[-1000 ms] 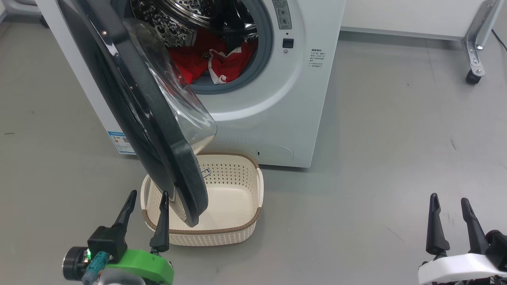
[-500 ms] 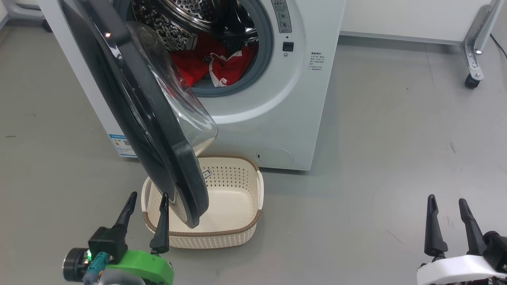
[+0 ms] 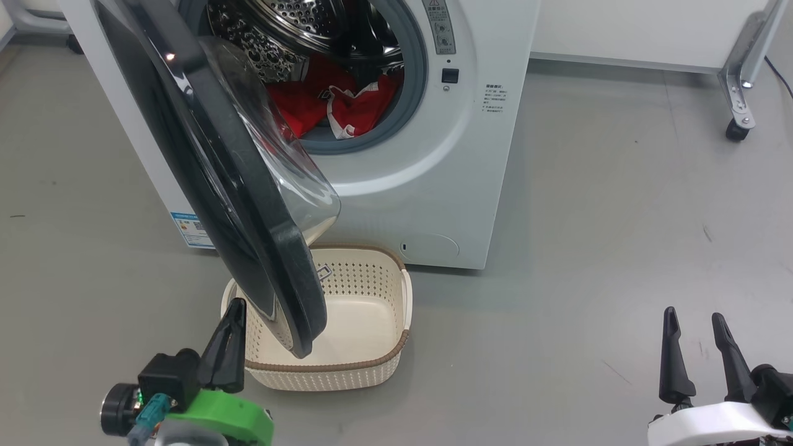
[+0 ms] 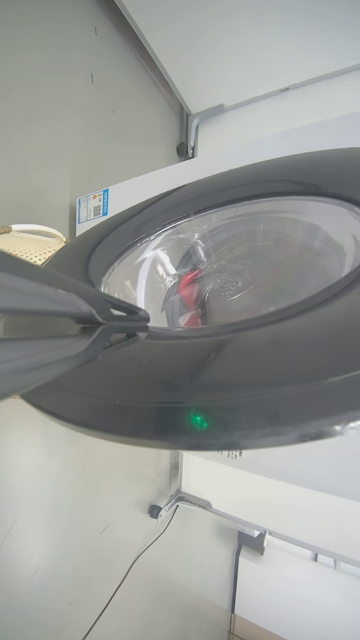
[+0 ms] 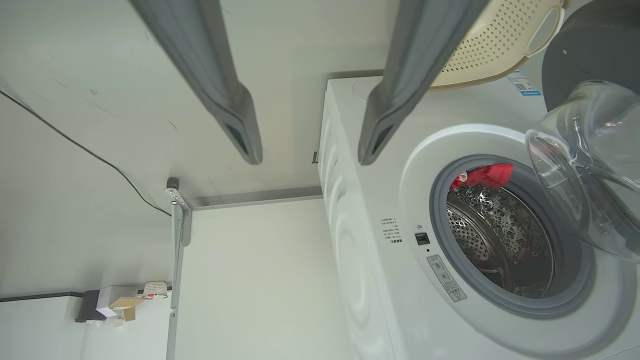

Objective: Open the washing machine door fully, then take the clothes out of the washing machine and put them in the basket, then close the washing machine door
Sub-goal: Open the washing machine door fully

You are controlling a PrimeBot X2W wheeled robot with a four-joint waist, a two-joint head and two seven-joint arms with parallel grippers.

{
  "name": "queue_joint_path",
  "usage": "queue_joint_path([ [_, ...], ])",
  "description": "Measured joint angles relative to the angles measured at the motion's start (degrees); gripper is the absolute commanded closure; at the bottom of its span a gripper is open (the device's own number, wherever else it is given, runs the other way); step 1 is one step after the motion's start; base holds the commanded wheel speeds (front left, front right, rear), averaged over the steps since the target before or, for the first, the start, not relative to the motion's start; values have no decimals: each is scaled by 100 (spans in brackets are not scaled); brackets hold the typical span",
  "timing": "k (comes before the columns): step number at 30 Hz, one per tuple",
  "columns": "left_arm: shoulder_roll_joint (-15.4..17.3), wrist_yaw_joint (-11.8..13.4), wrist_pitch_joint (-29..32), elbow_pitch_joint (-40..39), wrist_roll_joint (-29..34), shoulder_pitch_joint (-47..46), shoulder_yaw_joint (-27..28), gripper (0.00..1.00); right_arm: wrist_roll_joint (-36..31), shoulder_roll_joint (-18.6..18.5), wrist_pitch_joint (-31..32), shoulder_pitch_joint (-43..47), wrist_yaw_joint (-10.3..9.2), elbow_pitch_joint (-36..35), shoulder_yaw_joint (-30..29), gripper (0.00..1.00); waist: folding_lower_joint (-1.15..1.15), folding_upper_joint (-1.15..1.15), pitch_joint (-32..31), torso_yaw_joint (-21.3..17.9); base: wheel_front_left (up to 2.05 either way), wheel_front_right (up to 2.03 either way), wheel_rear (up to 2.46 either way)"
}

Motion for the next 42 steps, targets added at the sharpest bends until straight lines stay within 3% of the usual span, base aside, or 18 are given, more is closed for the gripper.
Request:
queue_joint_path([
  [10,-1,0,0,-787,-10,-388,579,100,-52,79,0,12,51,3,-63,0,0,0,38,27,0,0,0],
  [19,33,-77,-31,-1500,79,-1262,716,100,-94,143,0,12,104,33,-99,0,0,0,36,88,0,0,0],
  [32,87,-215,-33,-1828,263,-1924,531,100,-219,240,0,-9,210,100,-73,0,0,0,-23,58,0,0,0],
  [42,97,-341,151,-1760,322,-2103,3,100,-272,312,0,-23,277,136,-110,0,0,0,-46,-116,0,0,0],
])
